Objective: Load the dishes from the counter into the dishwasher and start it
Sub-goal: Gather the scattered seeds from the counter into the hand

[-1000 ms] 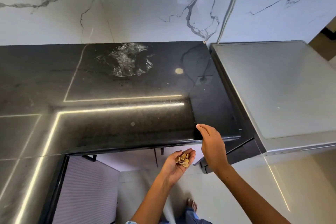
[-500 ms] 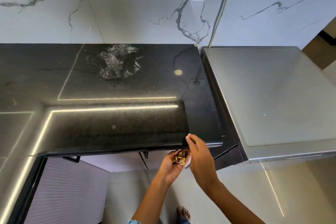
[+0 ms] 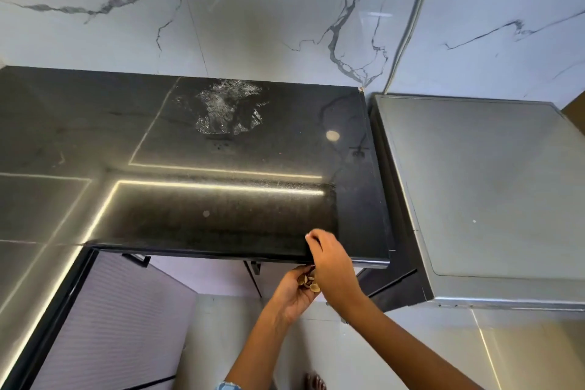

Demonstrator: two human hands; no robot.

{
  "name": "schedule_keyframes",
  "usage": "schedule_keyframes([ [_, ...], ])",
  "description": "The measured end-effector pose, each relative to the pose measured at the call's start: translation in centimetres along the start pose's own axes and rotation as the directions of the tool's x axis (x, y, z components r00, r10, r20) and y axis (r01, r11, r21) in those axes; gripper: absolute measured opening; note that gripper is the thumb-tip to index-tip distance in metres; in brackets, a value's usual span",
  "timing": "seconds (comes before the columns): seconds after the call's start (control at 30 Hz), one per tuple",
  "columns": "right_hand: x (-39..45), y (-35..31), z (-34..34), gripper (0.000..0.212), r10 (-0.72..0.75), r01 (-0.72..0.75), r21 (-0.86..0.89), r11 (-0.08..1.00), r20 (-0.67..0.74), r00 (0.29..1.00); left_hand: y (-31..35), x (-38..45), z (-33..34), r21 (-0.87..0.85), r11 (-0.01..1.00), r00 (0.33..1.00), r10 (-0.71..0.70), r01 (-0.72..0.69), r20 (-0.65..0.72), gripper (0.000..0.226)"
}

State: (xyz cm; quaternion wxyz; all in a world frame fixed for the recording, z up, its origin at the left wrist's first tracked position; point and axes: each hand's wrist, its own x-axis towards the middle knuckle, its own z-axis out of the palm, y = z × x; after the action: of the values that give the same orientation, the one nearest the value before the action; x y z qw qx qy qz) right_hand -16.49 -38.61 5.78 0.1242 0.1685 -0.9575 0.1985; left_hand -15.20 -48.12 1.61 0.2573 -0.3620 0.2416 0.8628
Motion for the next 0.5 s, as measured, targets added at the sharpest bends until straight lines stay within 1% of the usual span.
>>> schedule_keyframes([
  [0.07, -2.4, -0.2, -0.1, 0.048, -0.054, 0.054, 0.008, 0.998, -0.011, 0.998, -0.2, 0.1, -0.1, -0.047, 0.999, 1.0, 0.006, -0.006, 0.003, 0.027],
  [0.17, -4.6, -0.5, -0.1, 0.039, -0.096, 0.096, 0.047, 0.994, 0.002, 0.995, -0.7, 0.2, -0.4, -0.105, 0.994, 1.0, 0.01, -0.011, -0.009, 0.029],
  [0.27, -5.4, 0.0, 0.1, 0.038, -0.065, 0.062, 0.109, 0.992, 0.024, 0.998, -1.3, 0.0, -0.7, -0.09, 0.995, 0.999, 0.035, -0.037, -0.025, 0.029],
  [0.37, -5.3, -0.1, 0.1, 0.04, -0.03, 0.027, 0.178, 0.984, 0.015, 0.999, -2.1, -0.5, -1.6, -0.14, 0.988, 0.998, 0.06, -0.061, -0.017, 0.029],
  [0.43, -5.2, -0.6, 0.0, 0.04, -0.048, 0.049, 0.223, 0.974, -0.011, 0.999, -2.7, -1.4, -2.2, -0.165, 0.982, 0.996, 0.087, -0.086, -0.004, 0.03],
  [0.5, -5.4, -1.7, -0.2, 0.028, -0.102, 0.106, 0.295, 0.95, -0.029, 0.994, -3.2, -3.1, -3.0, -0.253, 0.958, 0.99, 0.138, -0.136, -0.011, 0.027],
])
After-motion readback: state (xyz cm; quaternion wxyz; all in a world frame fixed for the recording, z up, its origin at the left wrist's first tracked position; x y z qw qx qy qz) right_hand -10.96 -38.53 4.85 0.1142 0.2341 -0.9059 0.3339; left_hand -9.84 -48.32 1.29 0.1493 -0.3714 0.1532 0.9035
